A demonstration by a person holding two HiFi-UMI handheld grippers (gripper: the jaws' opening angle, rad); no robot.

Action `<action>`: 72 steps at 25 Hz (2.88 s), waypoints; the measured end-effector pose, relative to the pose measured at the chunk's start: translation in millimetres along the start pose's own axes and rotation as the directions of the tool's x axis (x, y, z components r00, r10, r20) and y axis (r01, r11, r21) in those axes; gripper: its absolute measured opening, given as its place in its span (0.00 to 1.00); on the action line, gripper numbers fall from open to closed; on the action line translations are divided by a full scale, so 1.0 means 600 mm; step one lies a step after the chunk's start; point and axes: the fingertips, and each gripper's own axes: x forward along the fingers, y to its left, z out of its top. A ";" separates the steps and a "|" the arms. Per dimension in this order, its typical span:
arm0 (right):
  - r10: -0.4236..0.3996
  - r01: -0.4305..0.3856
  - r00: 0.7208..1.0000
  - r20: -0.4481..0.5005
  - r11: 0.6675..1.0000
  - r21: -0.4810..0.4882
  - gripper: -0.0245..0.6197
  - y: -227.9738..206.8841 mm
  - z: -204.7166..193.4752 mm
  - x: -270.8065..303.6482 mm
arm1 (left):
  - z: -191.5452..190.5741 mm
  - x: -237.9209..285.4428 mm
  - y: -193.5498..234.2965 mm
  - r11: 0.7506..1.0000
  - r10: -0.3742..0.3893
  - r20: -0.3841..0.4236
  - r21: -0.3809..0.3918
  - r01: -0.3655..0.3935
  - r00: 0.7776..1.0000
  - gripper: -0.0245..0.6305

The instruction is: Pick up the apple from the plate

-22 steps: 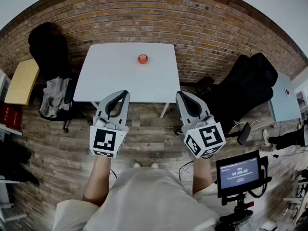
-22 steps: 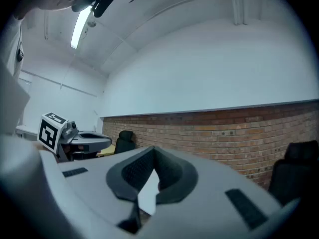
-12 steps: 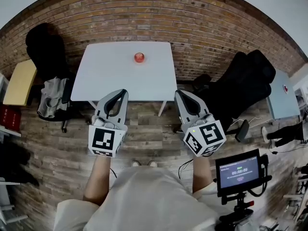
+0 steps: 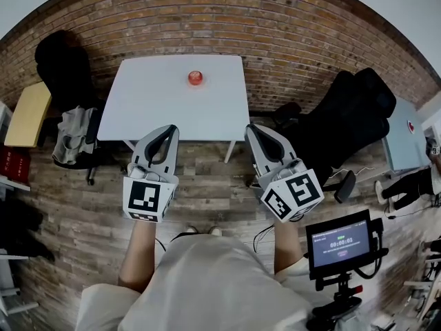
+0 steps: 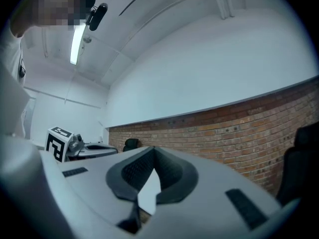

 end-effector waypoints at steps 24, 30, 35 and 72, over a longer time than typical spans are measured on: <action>0.101 -0.101 0.995 -0.001 0.989 0.112 0.04 -0.059 -0.047 0.051 | -0.057 0.077 -0.009 1.000 -0.008 -0.025 -0.023 0.008 1.000 0.05; 0.080 -0.079 0.997 -0.010 0.995 0.061 0.04 -0.084 -0.045 0.143 | -0.067 0.139 0.065 1.000 -0.017 -0.019 -0.017 0.017 1.000 0.05; 0.073 -0.072 0.997 -0.021 0.996 0.043 0.04 -0.102 -0.049 0.226 | -0.088 0.192 0.135 1.000 -0.016 -0.026 -0.023 0.015 1.000 0.05; -0.024 0.016 0.958 -0.286 0.999 -0.029 0.04 -0.204 -0.164 0.595 | -0.205 0.422 0.405 0.991 -0.108 -0.083 -0.091 0.100 0.991 0.05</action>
